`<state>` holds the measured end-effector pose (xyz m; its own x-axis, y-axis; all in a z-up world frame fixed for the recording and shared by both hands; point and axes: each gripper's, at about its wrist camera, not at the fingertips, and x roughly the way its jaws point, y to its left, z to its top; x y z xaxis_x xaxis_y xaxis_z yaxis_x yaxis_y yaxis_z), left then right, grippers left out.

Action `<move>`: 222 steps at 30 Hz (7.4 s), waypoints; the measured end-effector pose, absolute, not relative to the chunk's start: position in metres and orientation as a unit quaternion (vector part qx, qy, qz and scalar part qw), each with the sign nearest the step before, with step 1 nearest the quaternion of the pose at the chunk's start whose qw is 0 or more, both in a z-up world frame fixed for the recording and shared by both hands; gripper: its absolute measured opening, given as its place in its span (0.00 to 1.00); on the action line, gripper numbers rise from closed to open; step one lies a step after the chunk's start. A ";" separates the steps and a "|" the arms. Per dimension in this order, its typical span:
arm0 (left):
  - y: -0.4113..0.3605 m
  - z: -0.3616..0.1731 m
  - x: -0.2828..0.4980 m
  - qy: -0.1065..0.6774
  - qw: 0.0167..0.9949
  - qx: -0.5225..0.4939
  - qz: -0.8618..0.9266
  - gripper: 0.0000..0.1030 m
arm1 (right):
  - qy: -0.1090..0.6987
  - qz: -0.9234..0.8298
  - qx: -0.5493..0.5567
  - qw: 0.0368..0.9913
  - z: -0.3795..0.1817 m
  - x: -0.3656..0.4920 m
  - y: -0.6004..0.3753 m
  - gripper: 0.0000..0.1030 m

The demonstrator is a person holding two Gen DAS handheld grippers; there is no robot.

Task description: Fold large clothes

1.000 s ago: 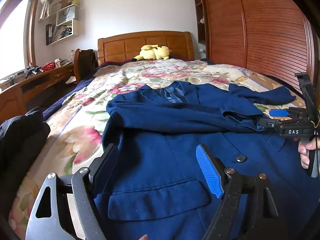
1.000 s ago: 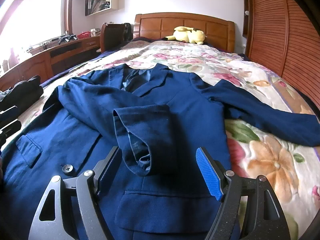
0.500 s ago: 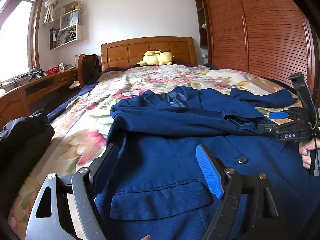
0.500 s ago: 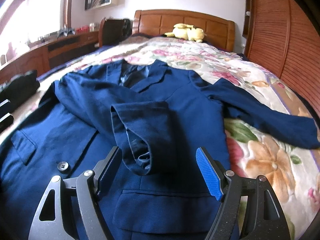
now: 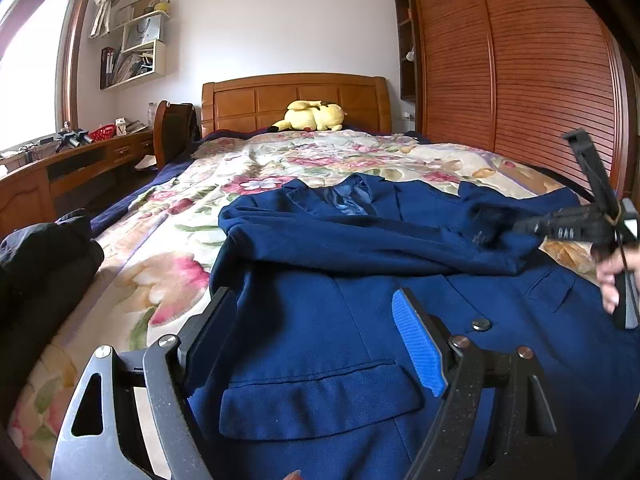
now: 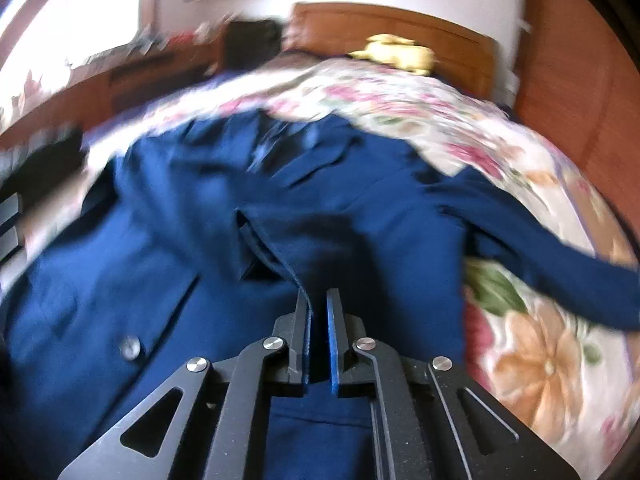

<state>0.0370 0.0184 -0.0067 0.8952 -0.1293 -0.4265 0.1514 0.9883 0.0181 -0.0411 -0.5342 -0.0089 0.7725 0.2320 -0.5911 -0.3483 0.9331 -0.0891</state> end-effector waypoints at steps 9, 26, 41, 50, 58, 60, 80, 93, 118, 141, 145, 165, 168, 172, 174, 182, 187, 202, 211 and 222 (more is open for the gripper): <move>0.017 -0.007 0.039 0.220 0.972 0.029 -0.071 0.79 | 0.331 0.075 -0.066 0.938 -0.013 -0.033 -0.608 0.38; 0.014 -0.011 0.039 0.224 0.971 0.044 -0.067 0.79 | 0.319 -0.029 0.080 0.944 -0.016 0.012 -0.791 0.62; 0.014 -0.013 0.041 0.228 0.970 0.047 -0.069 0.79 | 0.339 -0.098 0.193 0.915 -0.034 0.072 -0.854 0.62; 0.012 -0.014 0.041 0.230 0.969 0.049 -0.071 0.79 | 0.339 -0.126 0.148 0.921 -0.031 0.074 -0.853 0.13; 0.017 -0.011 0.039 0.224 0.971 0.032 -0.076 0.79 | 0.286 -0.055 0.044 0.956 0.027 0.052 -0.783 0.04; 0.019 -0.011 0.040 0.226 0.971 0.028 -0.078 0.79 | 0.272 -0.033 0.028 0.961 0.047 0.044 -0.758 0.04; 0.051 0.012 0.024 0.220 0.972 0.000 -0.086 0.79 | 0.189 0.221 -0.113 0.950 0.139 -0.102 -0.496 0.04; 0.072 0.019 0.014 0.211 0.975 -0.004 -0.072 0.79 | 0.186 0.285 -0.151 0.928 0.150 -0.121 -0.451 0.04; 0.072 0.016 0.019 0.216 0.974 0.005 -0.066 0.79 | 0.360 0.279 -0.169 0.874 0.022 -0.133 -0.438 0.37; 0.071 0.013 0.019 0.216 0.974 0.009 -0.068 0.79 | 0.345 0.248 -0.065 0.903 0.033 -0.105 -0.470 0.49; 0.071 0.013 0.019 0.216 0.974 0.008 -0.068 0.79 | 0.365 0.245 -0.075 0.895 0.019 -0.086 -0.452 0.49; 0.073 0.015 0.014 0.210 0.975 0.006 -0.066 0.79 | 0.270 0.329 -0.106 0.899 0.055 -0.103 -0.414 0.06; 0.076 0.016 0.013 0.209 0.976 0.003 -0.061 0.79 | 0.262 0.341 -0.119 0.895 0.063 -0.115 -0.396 0.07; 0.081 0.018 0.013 0.209 0.976 -0.003 -0.058 0.79 | 0.293 0.332 -0.139 0.886 0.055 -0.122 -0.378 0.10; 0.083 0.019 0.013 0.208 0.976 -0.005 -0.058 0.79 | 0.310 0.325 -0.159 0.879 0.045 -0.126 -0.372 0.14; 0.085 0.020 0.013 0.208 0.976 -0.006 -0.058 0.79 | 0.363 0.303 -0.175 0.864 0.023 -0.146 -0.384 0.40; 0.085 0.021 0.013 0.207 0.977 -0.006 -0.059 0.79 | 0.336 0.301 -0.167 0.876 0.041 -0.167 -0.401 0.41; 0.082 0.021 0.014 0.210 0.976 0.000 -0.064 0.79 | 0.377 0.266 -0.073 0.884 0.027 -0.082 -0.446 0.43; 0.091 0.025 0.013 0.207 0.976 -0.011 -0.063 0.79 | 0.413 0.342 -0.068 0.841 0.021 -0.070 -0.424 0.01; 0.112 0.025 0.012 0.205 0.977 -0.028 -0.043 0.79 | 0.324 0.365 -0.117 0.865 0.057 -0.092 -0.362 0.00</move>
